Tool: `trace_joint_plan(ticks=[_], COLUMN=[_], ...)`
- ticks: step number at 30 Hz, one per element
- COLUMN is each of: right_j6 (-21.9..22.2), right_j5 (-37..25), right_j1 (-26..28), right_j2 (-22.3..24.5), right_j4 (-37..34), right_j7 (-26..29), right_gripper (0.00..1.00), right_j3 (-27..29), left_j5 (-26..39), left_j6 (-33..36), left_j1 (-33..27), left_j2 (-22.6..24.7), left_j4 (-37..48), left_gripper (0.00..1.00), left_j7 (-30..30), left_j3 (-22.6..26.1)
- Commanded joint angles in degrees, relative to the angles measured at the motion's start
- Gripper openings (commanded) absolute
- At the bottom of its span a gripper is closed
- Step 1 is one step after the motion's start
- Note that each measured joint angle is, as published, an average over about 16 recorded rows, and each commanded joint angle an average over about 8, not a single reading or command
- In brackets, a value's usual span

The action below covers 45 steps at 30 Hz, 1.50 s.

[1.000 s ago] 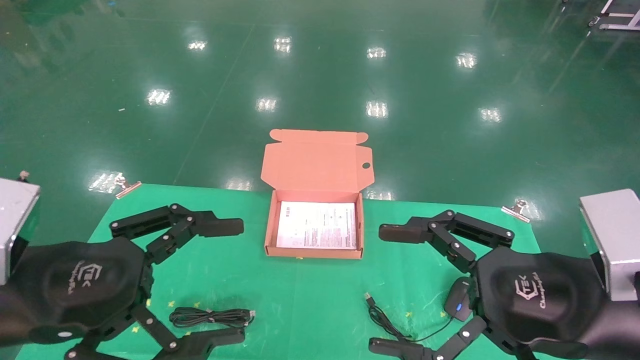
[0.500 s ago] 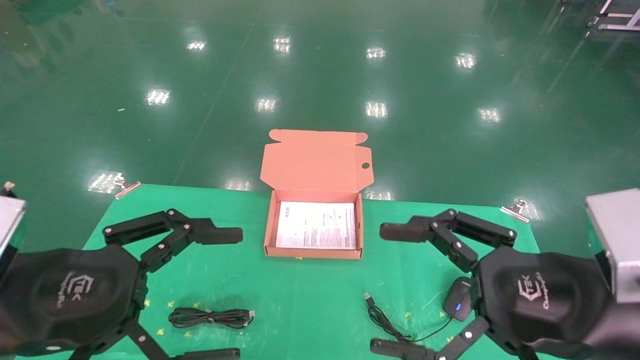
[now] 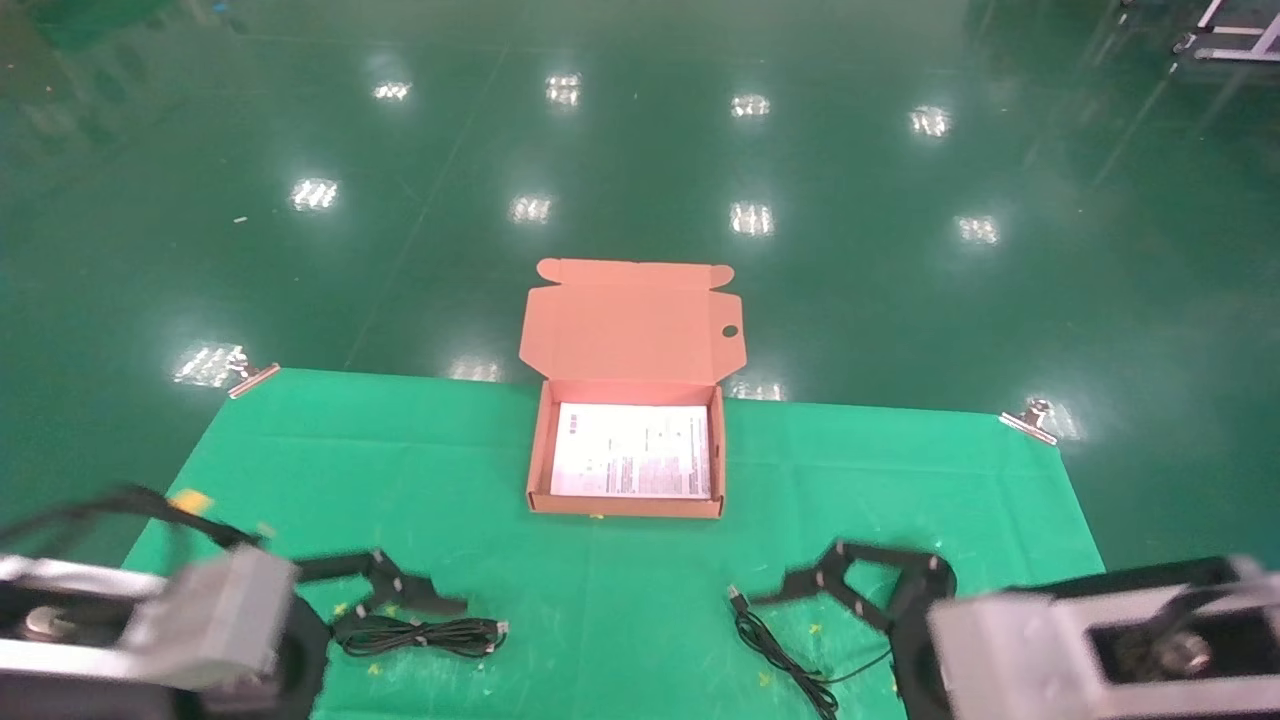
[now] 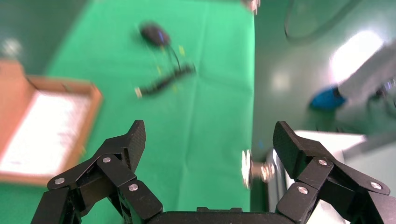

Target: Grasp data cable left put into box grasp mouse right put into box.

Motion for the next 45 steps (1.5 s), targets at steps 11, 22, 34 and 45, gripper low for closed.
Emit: trace_joint_plan(ticks=[11,22,34,45], right_j6=[0.27,4.64,13.47,17.95], right_j5=[-19.48,-28.49,-34.78,-37.88], right_j1=[14.79,14.62,9.68,7.70], right_j2=[-4.98,-8.37,-11.34,-16.49], right_j4=[0.06,-0.64,-6.02,-15.74], right_j7=[-3.02,1.49,9.51,12.19], right_gripper=[1.00,1.00,1.00,1.00], right_j3=[-20.68,-26.95,-28.15,-29.18], left_j5=[21.50,34.60,40.30,38.77], left_j6=[-1.65,-5.41,-12.82,-17.48], left_j1=[-6.85,-8.18,-7.24,-8.18], left_j2=[5.93,12.71,19.57,24.29], left_j4=[-0.76,2.14,16.06,32.10], left_gripper=[1.00,1.00,1.00,1.00], left_j7=[-0.04,-6.75,-6.86,-3.64], left_j3=[12.38,17.73,19.35,18.07])
